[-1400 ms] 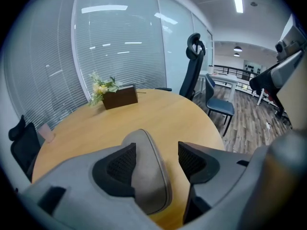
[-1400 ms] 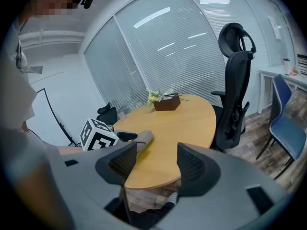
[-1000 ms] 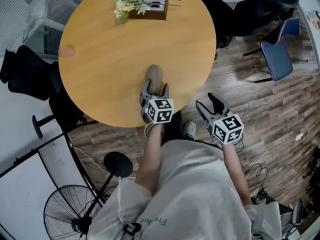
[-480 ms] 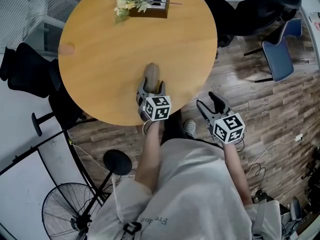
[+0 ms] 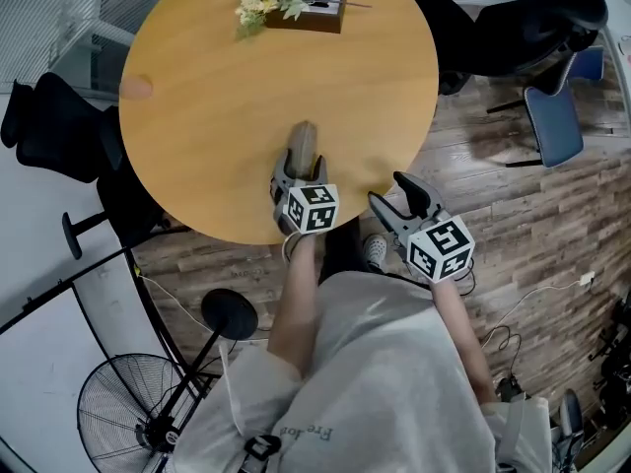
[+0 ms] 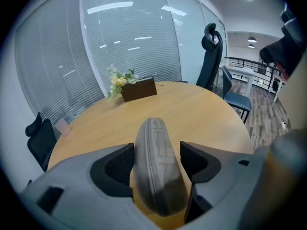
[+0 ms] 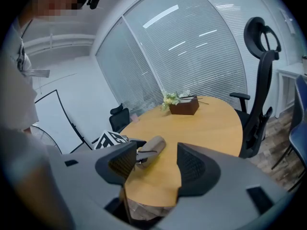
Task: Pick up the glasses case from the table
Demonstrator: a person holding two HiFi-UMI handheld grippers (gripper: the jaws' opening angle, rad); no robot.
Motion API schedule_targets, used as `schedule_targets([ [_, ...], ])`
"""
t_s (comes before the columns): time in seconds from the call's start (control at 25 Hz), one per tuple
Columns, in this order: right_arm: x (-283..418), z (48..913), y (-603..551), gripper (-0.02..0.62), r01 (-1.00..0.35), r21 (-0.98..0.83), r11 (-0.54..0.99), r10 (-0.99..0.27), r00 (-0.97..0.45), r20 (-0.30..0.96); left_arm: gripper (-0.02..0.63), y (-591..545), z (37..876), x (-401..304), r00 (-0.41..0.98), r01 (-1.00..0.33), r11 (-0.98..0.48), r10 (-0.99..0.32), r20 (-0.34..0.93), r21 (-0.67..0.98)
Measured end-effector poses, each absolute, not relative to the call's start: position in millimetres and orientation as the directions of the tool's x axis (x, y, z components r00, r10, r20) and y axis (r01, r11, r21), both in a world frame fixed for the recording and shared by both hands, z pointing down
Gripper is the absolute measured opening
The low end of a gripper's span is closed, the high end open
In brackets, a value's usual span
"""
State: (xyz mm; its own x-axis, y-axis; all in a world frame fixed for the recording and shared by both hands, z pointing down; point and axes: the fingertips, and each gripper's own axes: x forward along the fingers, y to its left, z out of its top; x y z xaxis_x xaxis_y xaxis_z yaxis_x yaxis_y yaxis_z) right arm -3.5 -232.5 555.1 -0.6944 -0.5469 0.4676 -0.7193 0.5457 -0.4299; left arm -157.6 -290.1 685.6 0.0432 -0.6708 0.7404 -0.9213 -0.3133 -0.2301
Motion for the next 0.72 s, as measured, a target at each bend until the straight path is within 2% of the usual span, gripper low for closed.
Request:
schedule_targets([
  [0.28,-35.0,554.7,-233.3,0.244,-0.677,-0.433,0.596,-0.492,-0.733,0.469,0.28,-293.9,689.7,-166.5,0.056,-0.938,-0.293,-0.657,0.752,-0.186],
  [0.72,-45.4,563.8,-233.8,0.244,-0.669,-0.437,0.601,-0.466,-0.737,0.489,0.249,-300.1,689.1,-173.9,0.101,-0.967,-0.239,-0.669,0.737,-0.084],
])
